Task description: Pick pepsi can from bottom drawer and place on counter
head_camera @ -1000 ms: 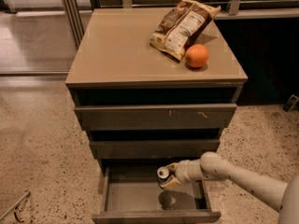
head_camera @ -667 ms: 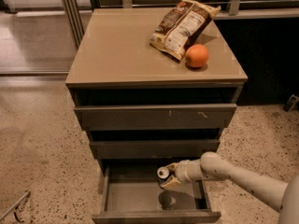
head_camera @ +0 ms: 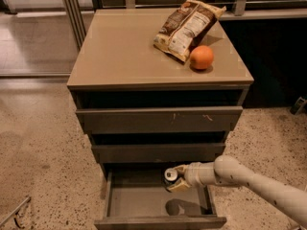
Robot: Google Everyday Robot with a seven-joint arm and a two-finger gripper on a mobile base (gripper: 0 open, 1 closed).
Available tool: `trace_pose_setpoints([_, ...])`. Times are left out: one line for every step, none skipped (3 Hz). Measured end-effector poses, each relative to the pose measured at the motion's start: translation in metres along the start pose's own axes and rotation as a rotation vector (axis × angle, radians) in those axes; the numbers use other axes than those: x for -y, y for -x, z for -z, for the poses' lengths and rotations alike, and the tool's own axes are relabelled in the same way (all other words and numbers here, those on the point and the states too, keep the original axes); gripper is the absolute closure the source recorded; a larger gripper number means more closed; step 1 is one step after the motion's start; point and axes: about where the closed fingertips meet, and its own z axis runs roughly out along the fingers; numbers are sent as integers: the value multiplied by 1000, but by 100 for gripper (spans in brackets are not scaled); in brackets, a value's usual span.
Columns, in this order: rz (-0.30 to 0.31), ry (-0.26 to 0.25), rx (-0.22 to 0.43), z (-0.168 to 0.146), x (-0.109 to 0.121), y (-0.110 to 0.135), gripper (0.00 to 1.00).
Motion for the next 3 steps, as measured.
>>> trace_pose_setpoints([1,-47,8,44,4,41,100])
trace_pose_setpoints([46,-103,-29,84,5,96,100])
trace_pose_setpoints([99,-142,-56,110,17,122,100])
